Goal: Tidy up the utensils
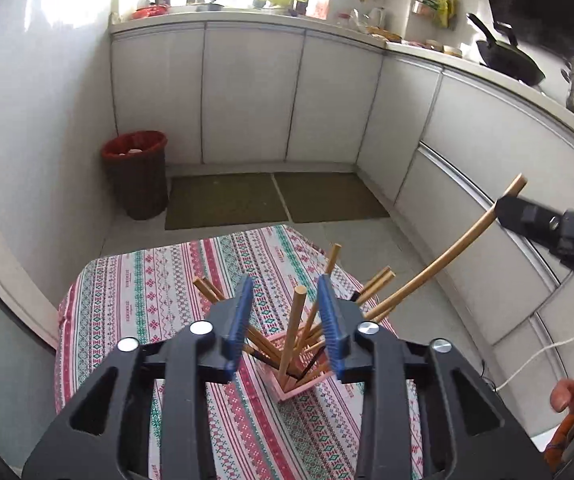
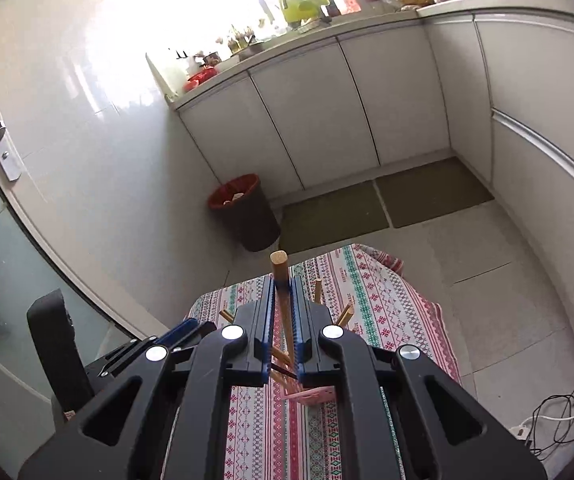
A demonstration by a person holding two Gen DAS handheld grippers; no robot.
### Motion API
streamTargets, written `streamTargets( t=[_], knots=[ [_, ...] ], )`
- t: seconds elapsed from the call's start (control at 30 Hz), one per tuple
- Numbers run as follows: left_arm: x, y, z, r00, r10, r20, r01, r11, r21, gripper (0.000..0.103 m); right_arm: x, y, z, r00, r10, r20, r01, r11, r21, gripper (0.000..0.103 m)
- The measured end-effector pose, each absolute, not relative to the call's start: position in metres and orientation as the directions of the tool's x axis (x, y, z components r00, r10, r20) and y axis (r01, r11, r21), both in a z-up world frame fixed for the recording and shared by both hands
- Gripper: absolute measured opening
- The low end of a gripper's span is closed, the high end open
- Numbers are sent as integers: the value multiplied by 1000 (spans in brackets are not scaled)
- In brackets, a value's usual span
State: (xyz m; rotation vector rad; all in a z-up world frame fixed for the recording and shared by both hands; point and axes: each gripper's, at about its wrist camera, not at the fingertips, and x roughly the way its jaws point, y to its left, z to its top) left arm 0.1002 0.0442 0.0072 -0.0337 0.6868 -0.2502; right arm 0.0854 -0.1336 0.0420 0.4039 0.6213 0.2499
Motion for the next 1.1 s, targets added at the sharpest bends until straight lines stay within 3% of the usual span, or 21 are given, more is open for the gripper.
streamTargets(
  t=[0.13, 0.4, 0.47, 0.53, 0.63, 0.77, 0.97, 1.1],
  knots=[
    [96, 48, 12, 777, -200, -597, 178, 979, -96, 42, 97, -129, 26, 778, 329, -535, -85, 899, 429, 8],
    [101, 51, 7, 774, -173, -609, 155, 984, -83, 44, 125, -114, 2, 758, 304, -577, -61, 914, 401, 9],
    [102, 56, 7, 780, -166, -604, 139, 986, -91, 45, 133, -108, -6, 751, 304, -586, -65, 917, 393, 21],
    [99, 60, 9, 800, -151, -581, 117, 989, -95, 49, 136, -107, -13, 754, 284, -592, -37, 919, 393, 50],
    [86, 61, 17, 862, -50, -504, 38, 999, -34, 80, 133, -108, -13, 777, 220, -590, 6, 934, 356, 51],
    [70, 49, 24, 903, 37, -429, -22, 999, 41, 95, 117, -108, -6, 815, 96, -572, 72, 962, 264, 57],
    [50, 33, 26, 919, 126, -373, -86, 989, 123, 96, 85, -109, 1, 848, -11, -531, 133, 972, 194, 86],
    [32, 32, 24, 931, 156, -329, -123, 985, 119, 96, 59, -121, 1, 864, -143, -483, 243, 958, 151, 96]
  ],
)
